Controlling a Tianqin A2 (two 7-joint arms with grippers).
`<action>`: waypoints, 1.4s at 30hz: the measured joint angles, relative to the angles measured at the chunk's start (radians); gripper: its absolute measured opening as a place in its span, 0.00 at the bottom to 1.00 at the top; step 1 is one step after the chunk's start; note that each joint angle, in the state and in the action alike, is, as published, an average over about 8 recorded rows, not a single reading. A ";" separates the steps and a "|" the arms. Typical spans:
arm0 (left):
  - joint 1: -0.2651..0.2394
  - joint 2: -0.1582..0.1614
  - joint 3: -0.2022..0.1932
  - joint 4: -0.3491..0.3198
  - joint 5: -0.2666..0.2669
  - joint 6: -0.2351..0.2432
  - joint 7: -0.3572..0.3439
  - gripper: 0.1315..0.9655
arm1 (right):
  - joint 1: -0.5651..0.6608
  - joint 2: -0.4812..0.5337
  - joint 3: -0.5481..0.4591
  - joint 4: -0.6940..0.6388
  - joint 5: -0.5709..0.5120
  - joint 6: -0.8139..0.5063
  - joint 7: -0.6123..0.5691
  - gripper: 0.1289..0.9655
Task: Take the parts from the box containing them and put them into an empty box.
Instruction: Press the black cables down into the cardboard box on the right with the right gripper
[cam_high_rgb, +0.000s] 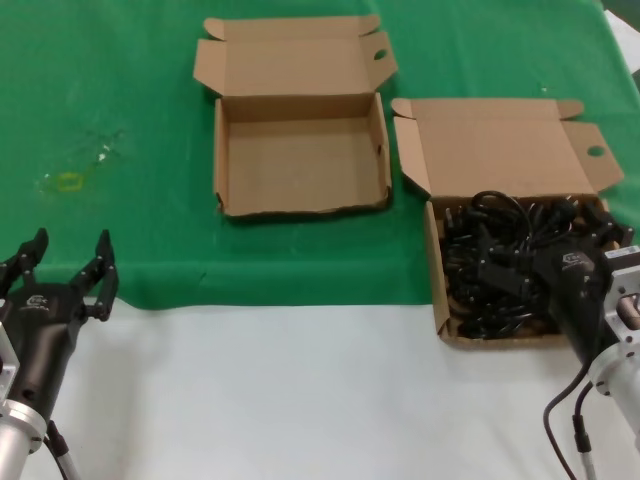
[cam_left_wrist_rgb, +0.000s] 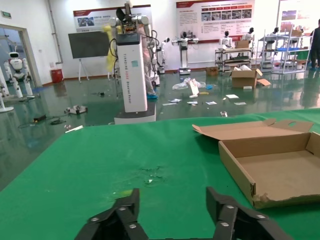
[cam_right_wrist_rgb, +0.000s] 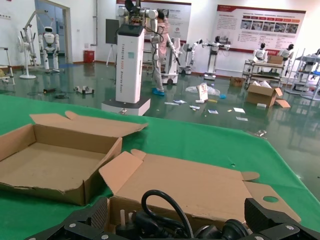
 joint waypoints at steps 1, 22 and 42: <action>0.000 0.000 0.000 0.000 0.000 0.000 0.000 0.49 | 0.000 0.000 0.000 0.000 0.000 0.000 0.000 1.00; 0.000 0.000 0.000 0.000 0.000 0.000 0.000 0.10 | 0.001 -0.005 0.006 0.000 0.002 -0.007 -0.003 1.00; 0.000 0.000 0.000 0.000 0.000 0.000 0.000 0.01 | 0.015 0.030 0.007 -0.003 0.015 -0.059 0.008 1.00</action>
